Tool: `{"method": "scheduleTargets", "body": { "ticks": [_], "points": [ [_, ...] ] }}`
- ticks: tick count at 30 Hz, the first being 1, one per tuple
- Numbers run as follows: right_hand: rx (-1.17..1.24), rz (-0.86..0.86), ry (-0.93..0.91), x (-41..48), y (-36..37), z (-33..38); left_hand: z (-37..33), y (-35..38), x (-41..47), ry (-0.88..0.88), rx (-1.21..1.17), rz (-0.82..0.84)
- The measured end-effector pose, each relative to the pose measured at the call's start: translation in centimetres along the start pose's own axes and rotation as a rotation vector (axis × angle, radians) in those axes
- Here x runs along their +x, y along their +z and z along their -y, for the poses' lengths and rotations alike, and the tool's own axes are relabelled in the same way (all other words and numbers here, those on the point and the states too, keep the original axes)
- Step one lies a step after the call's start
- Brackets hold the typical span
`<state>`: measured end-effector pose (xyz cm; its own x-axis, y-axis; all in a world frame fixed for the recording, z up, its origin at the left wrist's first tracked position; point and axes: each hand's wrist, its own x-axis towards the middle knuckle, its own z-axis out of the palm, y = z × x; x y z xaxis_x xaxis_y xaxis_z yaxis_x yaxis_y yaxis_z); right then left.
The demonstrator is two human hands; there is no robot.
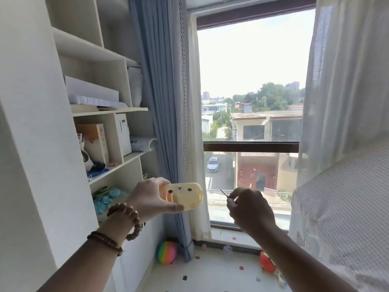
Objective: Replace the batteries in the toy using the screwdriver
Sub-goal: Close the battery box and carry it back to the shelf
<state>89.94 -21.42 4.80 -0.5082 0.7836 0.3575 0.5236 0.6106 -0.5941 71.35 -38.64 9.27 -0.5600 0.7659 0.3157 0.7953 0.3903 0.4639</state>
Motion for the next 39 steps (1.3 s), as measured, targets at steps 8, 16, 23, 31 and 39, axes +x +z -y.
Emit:
{"method": "scheduleTargets", "body": {
  "ticks": [8,16,23,31,39],
  "points": [
    [-0.001,0.046,-0.009,13.5,8.5,1.5,7.8,2.1,12.5,-0.065,-0.019,-0.019],
    [0.046,0.061,-0.08,30.0,15.6,1.9,14.1,4.4,26.8,-0.151,0.003,-0.061],
    [0.079,0.136,-0.15,41.1,23.1,3.6,19.4,5.8,35.8,-0.274,0.008,-0.118],
    [0.056,0.232,-0.276,51.9,33.9,6.7,26.4,6.7,45.5,-0.356,0.046,-0.186],
    [0.079,0.341,-0.379,62.1,42.6,11.6,34.3,6.2,53.6,-0.474,0.041,-0.297]
  ]
}}
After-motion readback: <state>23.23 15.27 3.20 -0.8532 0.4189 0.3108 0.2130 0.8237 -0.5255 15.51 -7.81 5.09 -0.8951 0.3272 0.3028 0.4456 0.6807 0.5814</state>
